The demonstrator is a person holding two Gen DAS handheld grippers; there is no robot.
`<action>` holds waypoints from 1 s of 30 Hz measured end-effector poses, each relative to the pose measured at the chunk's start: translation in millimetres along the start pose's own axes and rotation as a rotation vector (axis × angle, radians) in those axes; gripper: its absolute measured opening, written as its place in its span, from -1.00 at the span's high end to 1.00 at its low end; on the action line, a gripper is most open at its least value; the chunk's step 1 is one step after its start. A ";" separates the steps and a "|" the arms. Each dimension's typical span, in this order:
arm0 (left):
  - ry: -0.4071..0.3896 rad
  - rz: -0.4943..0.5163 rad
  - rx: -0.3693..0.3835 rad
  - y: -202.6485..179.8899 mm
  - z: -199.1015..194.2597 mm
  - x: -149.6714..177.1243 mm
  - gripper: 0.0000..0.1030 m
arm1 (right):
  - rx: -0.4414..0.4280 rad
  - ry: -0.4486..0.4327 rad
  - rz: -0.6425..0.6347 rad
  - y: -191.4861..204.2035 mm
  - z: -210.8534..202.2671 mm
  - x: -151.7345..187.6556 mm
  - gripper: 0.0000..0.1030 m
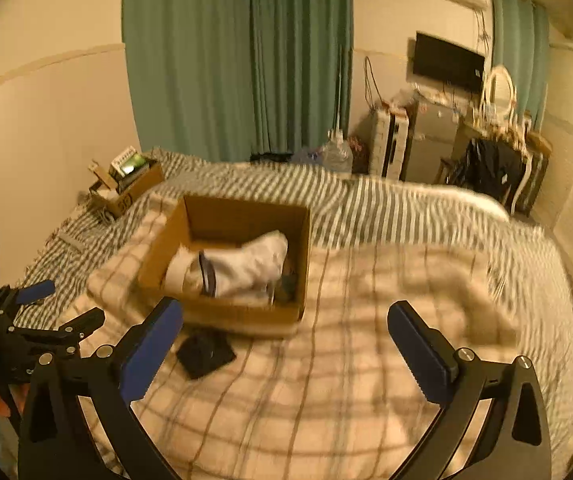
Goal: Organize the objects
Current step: 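Grasp the white earbud case with the left tool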
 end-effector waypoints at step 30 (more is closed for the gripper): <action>0.346 0.051 0.156 -16.6 91.8 98.8 0.01 | 0.010 0.222 -0.028 14.2 85.7 66.8 -0.99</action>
Point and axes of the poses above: each gripper's, at about its wrist camera, not at the fingertips, and z roughly the way its jaws point, y to its left, x to its underside, the point moved 6 cm from there along z, roughly the way its jaws point, and after that the axes turned 7 degrees about y, right-handed, at the moved point
